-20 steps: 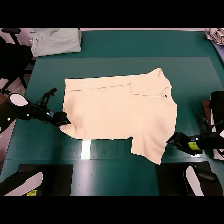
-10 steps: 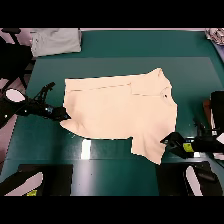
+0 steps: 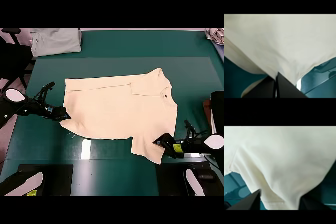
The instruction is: Fold the shirts.
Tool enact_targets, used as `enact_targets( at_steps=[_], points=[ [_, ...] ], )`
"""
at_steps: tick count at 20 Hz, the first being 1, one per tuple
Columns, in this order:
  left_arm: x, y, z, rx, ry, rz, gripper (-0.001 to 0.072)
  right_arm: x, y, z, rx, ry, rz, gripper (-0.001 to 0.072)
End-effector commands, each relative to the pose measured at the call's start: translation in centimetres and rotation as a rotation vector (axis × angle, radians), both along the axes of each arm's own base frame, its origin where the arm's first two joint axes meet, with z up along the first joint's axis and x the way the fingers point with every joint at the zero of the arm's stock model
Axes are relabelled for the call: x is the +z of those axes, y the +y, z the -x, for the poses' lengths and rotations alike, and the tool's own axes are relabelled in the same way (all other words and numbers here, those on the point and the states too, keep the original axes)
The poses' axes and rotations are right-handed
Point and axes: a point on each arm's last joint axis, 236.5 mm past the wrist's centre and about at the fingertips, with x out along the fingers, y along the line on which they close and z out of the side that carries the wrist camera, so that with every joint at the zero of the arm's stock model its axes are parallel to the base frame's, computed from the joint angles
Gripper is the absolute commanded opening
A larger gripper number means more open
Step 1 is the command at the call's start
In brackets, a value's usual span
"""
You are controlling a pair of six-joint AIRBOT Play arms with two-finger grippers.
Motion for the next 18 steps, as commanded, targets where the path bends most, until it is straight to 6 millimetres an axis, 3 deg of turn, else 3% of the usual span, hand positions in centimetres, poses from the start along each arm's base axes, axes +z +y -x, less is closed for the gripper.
enact_targets(
  at_steps=[1, 3, 7, 11, 13, 18],
  points=[
    [0.0, 0.0, 0.0, 0.000, -0.002, -0.001, 0.0025, 0.4, 0.0, -1.8, 0.020, -0.078, 0.066, 0.0264],
    [0.1, 0.0, 0.2, -0.004, 0.007, 0.003, 0.0025, 0.7, 0.3, -2.1, 0.044, -0.075, 0.066, 0.0013],
    [0.8, -0.8, 1.0, 0.002, 0.042, 0.042, 0.0025, 4.4, 1.7, -3.8, 0.209, -0.153, 0.081, 0.0013],
    [4.5, -1.1, 2.4, 0.036, -0.050, 0.055, 0.0025, 10.6, 3.0, -4.8, 0.306, -0.266, 0.083, 0.0010],
    [5.7, -1.0, 3.8, 0.066, -0.076, 0.054, 0.0025, 13.1, 3.3, -4.0, 0.293, -0.303, 0.077, 0.0010],
    [8.3, -0.1, 7.2, 0.156, -0.108, 0.018, 0.0024, 17.2, 0.2, -0.7, 0.163, -0.386, 0.154, 0.0010]
  ],
)
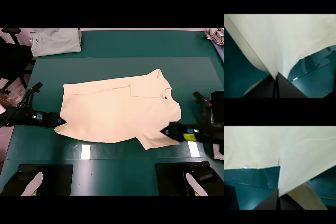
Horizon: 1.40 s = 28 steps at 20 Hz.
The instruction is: Fold the shirts.
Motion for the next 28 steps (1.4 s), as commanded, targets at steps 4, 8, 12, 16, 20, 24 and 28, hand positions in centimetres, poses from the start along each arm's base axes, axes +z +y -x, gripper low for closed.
enact_targets(
  at_steps=[4, 8, 12, 16, 20, 24, 28],
  points=[
    [3.3, 1.4, 2.1, 0.178, -0.078, -0.013, 0.0024, 4.2, -2.6, 3.1, -0.170, -0.100, -0.033, 0.0010],
    [3.5, 3.4, -0.5, 0.287, -0.146, -0.053, 0.0024, 4.5, -4.2, 0.3, -0.233, -0.169, 0.004, 0.0010],
    [5.0, 5.3, -3.7, 0.439, -0.243, -0.037, 0.0024, 3.1, -6.4, -5.8, -0.242, -0.208, 0.084, 0.0010],
    [2.6, 5.8, -6.4, 0.469, -0.188, -0.044, 0.0024, 1.7, -5.8, -12.6, -0.246, -0.232, -0.016, 0.0011],
    [-0.6, 6.7, -9.7, 0.519, -0.145, -0.052, 0.0024, 0.1, -5.0, -17.8, -0.204, -0.249, -0.054, 0.0011],
    [-2.3, 7.3, -11.4, 0.547, -0.133, -0.061, 0.0024, -0.1, -5.3, -22.5, -0.093, -0.267, 0.007, 0.0011],
    [-3.5, 7.7, -12.6, 0.569, -0.129, -0.066, 0.0024, 0.2, -3.8, -26.7, -0.021, -0.277, 0.012, 0.0011]
  ],
)
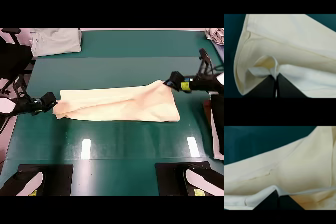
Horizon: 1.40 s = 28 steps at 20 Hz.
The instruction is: Fold the shirts.
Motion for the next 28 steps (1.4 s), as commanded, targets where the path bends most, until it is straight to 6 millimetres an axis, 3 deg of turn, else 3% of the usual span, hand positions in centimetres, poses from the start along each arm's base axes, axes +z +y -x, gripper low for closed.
enact_targets(
  at_steps=[1, 4, 7, 12, 15, 17, 18, 19, 20, 21, 23, 24, 25, 27, 28],
  points=[
    [-1.1, 0.7, -1.5, 0.032, -0.011, -0.006, 0.0024, -0.7, 2.0, -3.5, 0.097, -0.004, 0.023, 0.0011],
    [-1.3, 1.6, -3.6, 0.074, -0.063, -0.020, 0.0024, -2.4, 4.1, -5.7, 0.154, 0.013, 0.037, 0.0012],
    [-2.0, 2.5, -5.5, 0.111, -0.097, -0.032, 0.0024, -4.3, 4.5, -7.6, 0.163, 0.045, 0.034, 0.0012],
    [-3.7, 2.7, -8.6, 0.107, -0.059, -0.037, 0.0025, -6.0, 2.9, -8.7, 0.132, 0.075, 0.034, 0.0012],
    [-4.1, 2.8, -10.3, 0.104, -0.058, -0.042, 0.0026, -8.6, 1.9, -8.7, 0.101, 0.118, 0.032, 0.0021],
    [-3.7, 3.1, -11.3, 0.113, -0.085, -0.049, 0.0027, -11.1, 1.7, -8.3, 0.099, 0.176, 0.025, 0.0205],
    [-3.4, 3.3, -11.6, 0.121, -0.101, -0.052, 0.0028, -12.1, 1.8, -8.1, 0.105, 0.201, 0.023, 0.0224],
    [-3.2, 3.4, -11.8, 0.123, -0.111, -0.053, 0.0215, -12.6, 1.8, -8.0, 0.107, 0.213, 0.022, 0.0229],
    [-2.9, 3.4, -11.9, 0.123, -0.117, -0.053, 0.0481, -12.7, 1.7, -8.1, 0.105, 0.213, 0.024, 0.0240],
    [-2.5, 3.3, -12.1, 0.109, -0.123, -0.062, 0.0540, -12.5, 1.5, -8.1, 0.104, 0.210, 0.026, 0.0240],
    [-0.9, 3.0, -12.5, 0.026, -0.144, -0.115, 0.0540, -11.7, -0.7, -7.4, 0.146, 0.225, 0.119, 0.0248],
    [0.5, 2.9, -12.6, -0.027, -0.158, -0.156, 0.0539, -11.0, -2.7, -6.6, 0.177, 0.239, 0.219, 0.0313],
    [1.9, 2.7, -12.5, -0.086, -0.162, -0.198, 0.0538, -10.2, -5.0, -5.6, 0.188, 0.258, 0.307, 0.0410],
    [4.4, 2.0, -11.8, -0.203, -0.137, -0.253, 0.0536, -8.7, -8.1, -3.6, 0.173, 0.289, 0.376, 0.0705],
    [5.2, 1.4, -11.3, -0.252, -0.122, -0.260, 0.0460, -8.5, -9.3, -2.9, 0.137, 0.294, 0.356, 0.0706]
  ],
)
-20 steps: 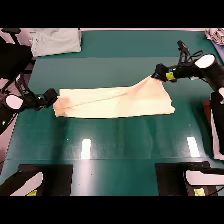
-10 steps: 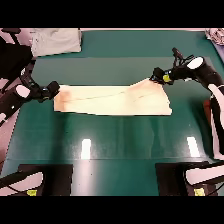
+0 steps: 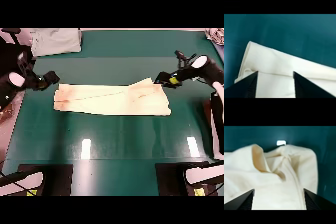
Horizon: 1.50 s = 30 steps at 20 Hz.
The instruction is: Fold the shirts.
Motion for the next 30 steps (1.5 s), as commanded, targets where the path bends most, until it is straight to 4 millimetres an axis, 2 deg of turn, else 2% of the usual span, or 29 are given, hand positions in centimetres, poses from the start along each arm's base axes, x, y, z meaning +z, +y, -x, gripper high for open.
enact_targets(
  at_steps=[1, 4, 6, 8, 11, 14, 17, 18, 20, 21, 22, 23, 27, 30],
  points=[
    [2.6, -2.1, 2.1, -0.222, 0.068, -0.120, 0.0407, 0.6, -5.2, 3.5, -0.056, 0.062, 0.070, 0.0706],
    [2.3, -5.6, 3.4, -0.368, 0.094, -0.197, 0.0407, -1.5, -5.6, 5.5, -0.146, 0.149, -0.194, 0.0707],
    [1.7, -7.6, 3.7, -0.448, 0.092, -0.256, 0.0227, -1.7, -5.3, 5.7, -0.147, 0.156, -0.380, 0.0707],
    [0.7, -9.9, 4.0, -0.508, 0.101, -0.265, 0.0220, -3.0, -6.0, 6.2, -0.135, 0.191, -0.424, 0.0707],
    [-2.1, -12.3, 4.2, -0.565, 0.150, -0.266, 0.0220, -4.8, -5.2, 6.2, -0.087, 0.222, -0.436, 0.0707],
    [-4.3, -14.6, 3.6, -0.600, 0.151, -0.270, 0.0220, -6.5, -2.1, 5.2, -0.035, 0.223, -0.405, 0.0707],
    [-6.5, -17.0, 2.9, -0.632, 0.140, -0.276, 0.0220, -8.2, 3.0, 4.5, 0.036, 0.201, -0.350, 0.0705],
    [-7.5, -17.7, 3.0, -0.644, 0.148, -0.279, 0.0189, -8.5, 4.6, 4.3, 0.060, 0.188, -0.332, 0.0700],
    [-9.1, -18.7, 3.3, -0.667, 0.173, -0.281, 0.0172, -8.5, 7.5, 4.3, 0.118, 0.168, -0.309, 0.0523],
    [-9.7, -19.1, 3.5, -0.678, 0.185, -0.284, 0.0171, -8.1, 8.4, 4.3, 0.138, 0.160, -0.304, 0.0332],
    [-10.3, -19.4, 3.7, -0.689, 0.194, -0.289, 0.0116, -7.3, 8.9, 4.4, 0.153, 0.146, -0.302, 0.0133],
    [-10.7, -19.5, 3.8, -0.699, 0.201, -0.291, 0.0025, -6.2, 9.5, 4.5, 0.163, 0.132, -0.304, 0.0015],
    [-12.0, -19.6, 4.4, -0.709, 0.240, -0.290, 0.0025, 1.1, 11.0, 6.5, 0.148, 0.109, -0.346, 0.0012],
    [-13.2, -20.1, 5.2, -0.728, 0.276, -0.290, 0.0025, 6.4, 11.8, 7.0, 0.072, 0.042, -0.381, 0.0011]
  ],
)
